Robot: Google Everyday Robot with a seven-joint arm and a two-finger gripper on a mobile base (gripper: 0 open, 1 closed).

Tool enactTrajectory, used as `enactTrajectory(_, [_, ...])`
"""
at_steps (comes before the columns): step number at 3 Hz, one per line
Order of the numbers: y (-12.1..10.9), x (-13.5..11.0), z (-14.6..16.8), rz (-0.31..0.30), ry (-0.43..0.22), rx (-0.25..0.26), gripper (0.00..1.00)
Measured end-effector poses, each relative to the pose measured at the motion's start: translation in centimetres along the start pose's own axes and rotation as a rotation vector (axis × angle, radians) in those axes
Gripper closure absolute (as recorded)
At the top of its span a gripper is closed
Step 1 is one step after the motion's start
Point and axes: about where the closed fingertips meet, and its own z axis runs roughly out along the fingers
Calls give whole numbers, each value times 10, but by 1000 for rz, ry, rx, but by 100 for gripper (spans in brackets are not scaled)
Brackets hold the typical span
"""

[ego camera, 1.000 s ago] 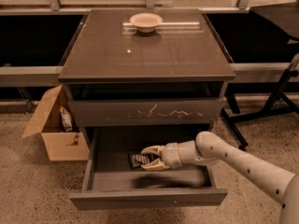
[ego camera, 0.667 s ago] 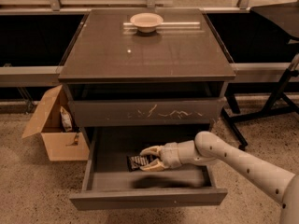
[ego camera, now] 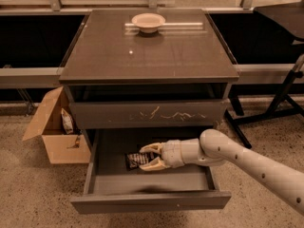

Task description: Pick rxbar chocolate from middle drawer and place on counter

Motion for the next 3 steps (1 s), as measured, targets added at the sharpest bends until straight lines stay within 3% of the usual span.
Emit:
enactTrajectory(2, [-4,-131,-36,-143,148,49,100])
enactTrajectory(3, [-11,-158,-46,-199,181,64,100])
